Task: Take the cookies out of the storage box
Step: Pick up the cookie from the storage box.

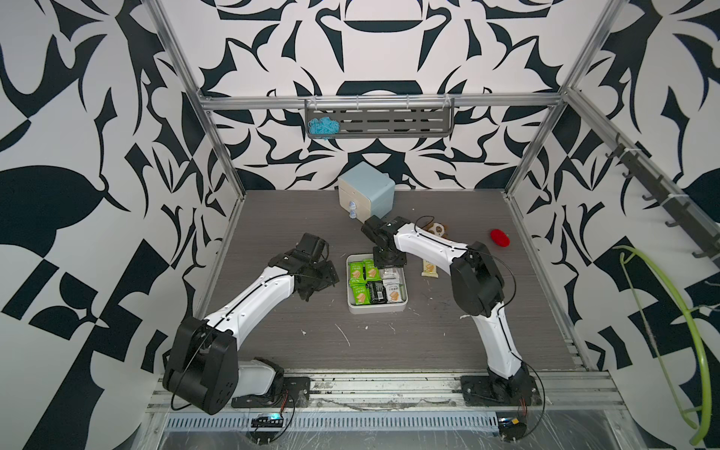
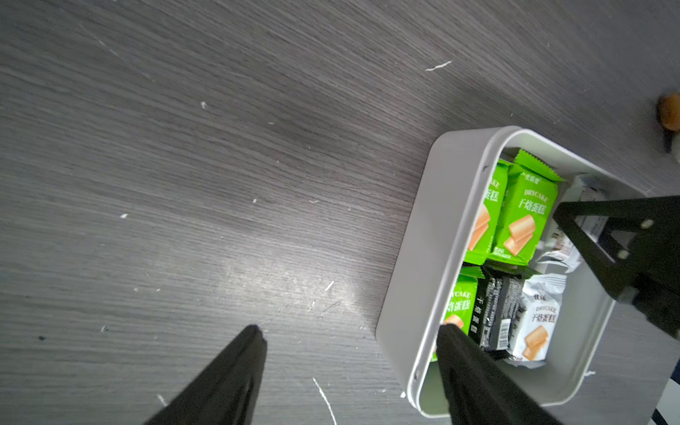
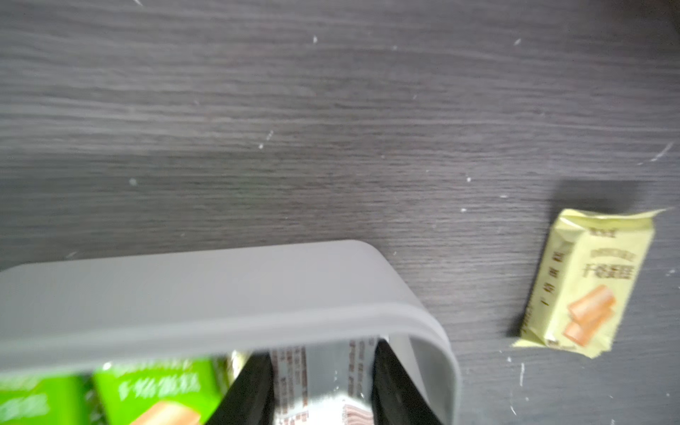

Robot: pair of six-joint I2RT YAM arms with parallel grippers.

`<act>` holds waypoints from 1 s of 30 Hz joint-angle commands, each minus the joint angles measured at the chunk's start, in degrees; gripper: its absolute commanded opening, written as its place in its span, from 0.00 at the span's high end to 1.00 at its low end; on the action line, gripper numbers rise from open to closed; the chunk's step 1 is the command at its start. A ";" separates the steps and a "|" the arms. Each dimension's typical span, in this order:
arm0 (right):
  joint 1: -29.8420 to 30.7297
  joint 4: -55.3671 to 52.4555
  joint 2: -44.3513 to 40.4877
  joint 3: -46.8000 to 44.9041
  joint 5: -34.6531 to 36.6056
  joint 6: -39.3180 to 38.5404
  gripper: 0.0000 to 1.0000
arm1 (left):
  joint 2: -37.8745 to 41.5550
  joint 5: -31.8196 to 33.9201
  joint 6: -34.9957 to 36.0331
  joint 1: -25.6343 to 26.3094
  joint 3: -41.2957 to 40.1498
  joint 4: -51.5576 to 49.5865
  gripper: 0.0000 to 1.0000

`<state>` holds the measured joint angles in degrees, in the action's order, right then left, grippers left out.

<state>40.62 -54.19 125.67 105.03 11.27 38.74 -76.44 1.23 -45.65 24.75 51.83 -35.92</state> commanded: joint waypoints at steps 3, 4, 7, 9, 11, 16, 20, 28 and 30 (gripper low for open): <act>-0.10 0.75 -5.64 -0.51 -0.09 -0.68 0.59 | 0.42 -0.37 -1.43 -0.17 0.33 0.56 0.20; -0.10 1.05 -5.99 -0.92 -1.93 -0.72 0.59 | 0.26 -0.47 -1.60 -0.20 0.46 0.60 0.20; -0.10 1.71 -7.02 -1.99 -4.08 -0.77 0.59 | 0.01 -0.70 -2.05 -0.15 0.80 0.89 0.20; -0.10 2.75 -8.16 -3.11 -5.61 -0.93 0.59 | -0.18 -1.04 -2.17 -0.21 1.01 1.06 0.20; -0.10 4.56 -10.25 -5.27 -6.77 -0.79 0.59 | -0.54 -1.39 -2.51 -0.14 1.45 1.12 0.20; -0.26 6.39 -15.02 -9.58 -7.69 -1.42 0.59 | -2.25 -2.01 -3.49 1.14 3.13 1.30 0.21; -0.96 6.69 -17.48 -12.35 -7.49 -2.42 0.60 | -4.33 -1.48 -4.42 2.87 5.25 1.35 0.22; -3.25 8.19 -22.74 -17.85 -7.86 -2.97 0.61 | -8.66 -0.37 -5.20 5.36 10.34 0.78 0.22; -4.30 8.15 -24.37 -19.38 -7.97 -3.27 0.62 | -9.23 0.06 -5.14 5.51 11.46 0.21 0.22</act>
<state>37.60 -46.54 105.03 86.91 3.27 36.40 -84.86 0.30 -50.37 29.98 61.23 -34.57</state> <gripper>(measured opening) 0.385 0.782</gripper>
